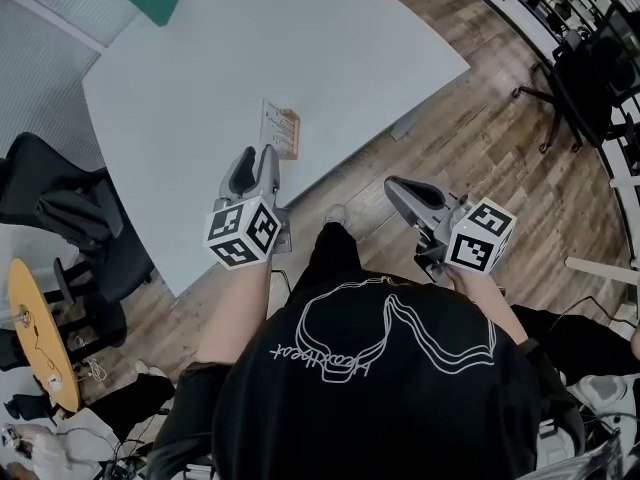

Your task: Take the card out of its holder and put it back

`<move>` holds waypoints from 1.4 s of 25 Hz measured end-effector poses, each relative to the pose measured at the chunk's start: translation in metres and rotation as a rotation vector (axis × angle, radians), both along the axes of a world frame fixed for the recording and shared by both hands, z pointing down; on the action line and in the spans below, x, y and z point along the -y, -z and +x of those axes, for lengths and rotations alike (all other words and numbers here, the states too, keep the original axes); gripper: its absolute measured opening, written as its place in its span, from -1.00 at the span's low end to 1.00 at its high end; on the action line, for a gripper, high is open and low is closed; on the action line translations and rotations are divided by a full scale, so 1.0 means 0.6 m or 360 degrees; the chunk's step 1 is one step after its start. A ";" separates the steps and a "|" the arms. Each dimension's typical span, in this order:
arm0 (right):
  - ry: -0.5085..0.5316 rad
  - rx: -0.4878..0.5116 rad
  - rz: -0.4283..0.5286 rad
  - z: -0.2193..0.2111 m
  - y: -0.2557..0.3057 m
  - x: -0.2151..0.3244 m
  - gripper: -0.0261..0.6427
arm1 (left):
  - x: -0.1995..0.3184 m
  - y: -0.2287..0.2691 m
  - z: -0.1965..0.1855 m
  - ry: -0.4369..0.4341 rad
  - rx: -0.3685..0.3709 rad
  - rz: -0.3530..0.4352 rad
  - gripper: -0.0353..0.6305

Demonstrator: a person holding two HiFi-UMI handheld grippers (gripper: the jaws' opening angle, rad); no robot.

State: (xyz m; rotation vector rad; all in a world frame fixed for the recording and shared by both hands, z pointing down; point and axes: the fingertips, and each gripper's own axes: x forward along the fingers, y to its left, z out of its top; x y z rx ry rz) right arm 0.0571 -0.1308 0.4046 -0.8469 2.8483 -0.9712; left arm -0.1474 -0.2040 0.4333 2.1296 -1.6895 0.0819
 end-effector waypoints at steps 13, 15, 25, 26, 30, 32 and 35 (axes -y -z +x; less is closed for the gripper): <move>0.0213 0.0008 0.0200 -0.020 0.066 -0.128 -0.89 | -0.207 0.111 0.111 -0.0466 -0.0064 0.0089 -0.50; 0.0233 0.0010 0.0228 -0.019 0.073 -0.142 -0.89 | -0.242 0.117 0.140 -0.0595 -0.0041 0.0097 -0.51; 0.0360 0.0032 0.0275 -0.028 0.083 -0.210 -0.90 | -0.346 0.135 0.213 -0.0794 -0.0093 0.0128 -0.84; 0.0372 0.0022 0.0289 -0.029 0.084 -0.216 -0.90 | -0.351 0.137 0.215 -0.0800 -0.0095 0.0132 -0.85; 0.0396 0.0003 0.0333 -0.032 0.088 -0.229 -0.90 | -0.359 0.141 0.226 -0.0836 -0.0099 0.0138 -0.85; 0.0406 0.0000 0.0335 -0.032 0.090 -0.230 -0.90 | -0.359 0.143 0.232 -0.0856 -0.0107 0.0143 -0.85; 0.0412 -0.0006 0.0334 -0.033 0.091 -0.231 -0.90 | -0.357 0.143 0.234 -0.0862 -0.0124 0.0139 -0.85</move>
